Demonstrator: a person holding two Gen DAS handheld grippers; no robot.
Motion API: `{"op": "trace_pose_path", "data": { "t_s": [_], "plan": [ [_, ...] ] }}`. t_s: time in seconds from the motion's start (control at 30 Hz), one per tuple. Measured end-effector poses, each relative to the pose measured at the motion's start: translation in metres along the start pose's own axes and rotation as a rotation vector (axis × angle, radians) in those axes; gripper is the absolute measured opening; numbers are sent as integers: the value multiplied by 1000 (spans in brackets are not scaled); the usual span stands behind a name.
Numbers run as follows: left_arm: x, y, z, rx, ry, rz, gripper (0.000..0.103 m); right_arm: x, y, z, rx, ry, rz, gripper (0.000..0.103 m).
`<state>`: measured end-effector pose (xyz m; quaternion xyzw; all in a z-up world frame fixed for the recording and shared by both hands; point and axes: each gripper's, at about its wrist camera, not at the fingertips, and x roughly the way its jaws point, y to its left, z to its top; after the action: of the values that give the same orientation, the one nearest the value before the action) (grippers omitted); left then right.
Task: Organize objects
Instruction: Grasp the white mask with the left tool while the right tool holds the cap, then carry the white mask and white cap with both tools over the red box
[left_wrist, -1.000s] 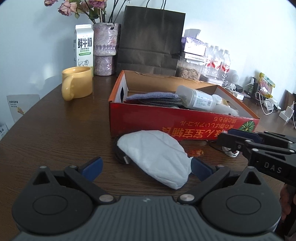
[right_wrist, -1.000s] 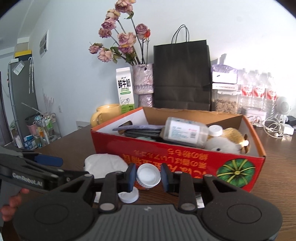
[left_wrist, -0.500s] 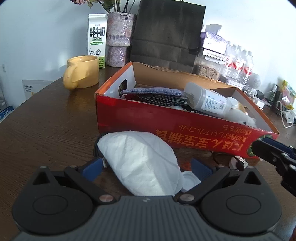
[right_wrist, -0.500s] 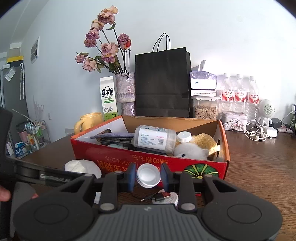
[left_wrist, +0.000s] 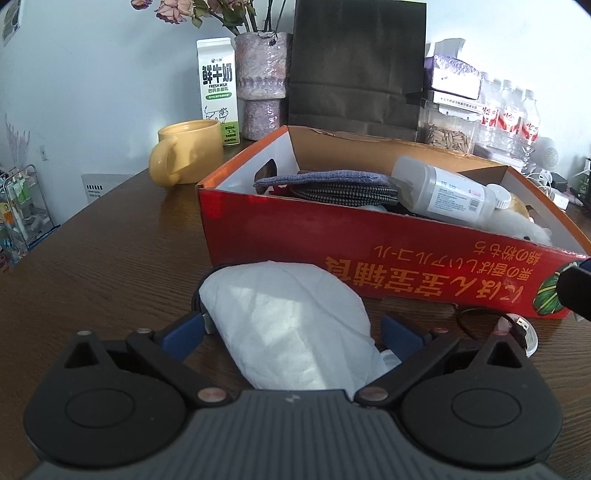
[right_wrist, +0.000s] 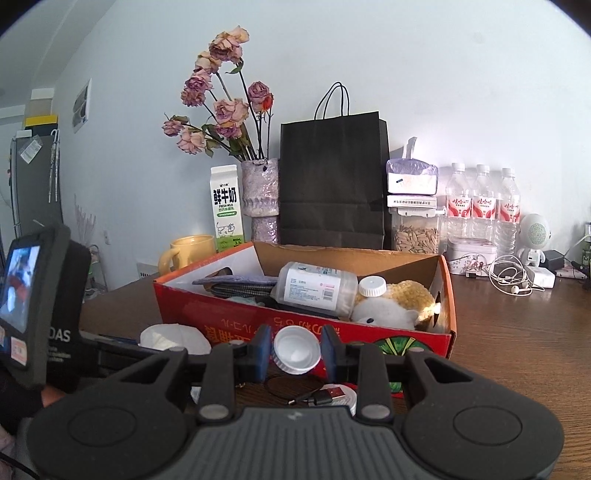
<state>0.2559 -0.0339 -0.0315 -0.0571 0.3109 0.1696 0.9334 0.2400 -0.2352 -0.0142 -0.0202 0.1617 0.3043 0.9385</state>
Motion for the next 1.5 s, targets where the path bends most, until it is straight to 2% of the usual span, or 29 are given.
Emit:
{"op": "trace_pose_path", "data": {
  "t_s": [0.1, 0.2, 0.23, 0.3, 0.47, 0.5, 0.53, 0.77, 1.1, 1.3, 1.5],
  "plan": [
    [0, -1, -1, 8, -1, 6, 101, -2, 1, 0, -1, -4, 1, 28],
    [-3, 0, -4, 17, -11, 2, 92, -2, 1, 0, -1, -4, 1, 28],
    [-4, 1, -5, 16, -11, -4, 86, -2, 1, 0, -1, -4, 1, 28],
    [-7, 5, -7, 6, -3, -32, 82, -2, 1, 0, -2, -4, -1, 28],
    [-16, 14, -13, 8, 1, -71, 76, -2, 2, -2, -5, 1, -8, 28],
    [-19, 16, -14, 11, -1, -78, 71, -2, 3, -2, -6, 2, -10, 28],
    [-22, 19, -16, 12, -7, -87, 59, -2, 3, -2, -7, 2, -12, 28],
    [-42, 39, -22, 21, -38, -128, 59, 0, 2, -4, -10, 13, -28, 28],
    [-71, 66, -4, 6, -125, -187, 61, 3, 3, -6, -17, 31, -53, 28],
    [-77, 66, 11, 43, -168, -227, 61, 3, 5, -3, -23, 25, -63, 28],
    [-71, 56, 36, 76, -217, -259, 62, 5, 5, 15, -38, -2, -77, 28]
  ]
}}
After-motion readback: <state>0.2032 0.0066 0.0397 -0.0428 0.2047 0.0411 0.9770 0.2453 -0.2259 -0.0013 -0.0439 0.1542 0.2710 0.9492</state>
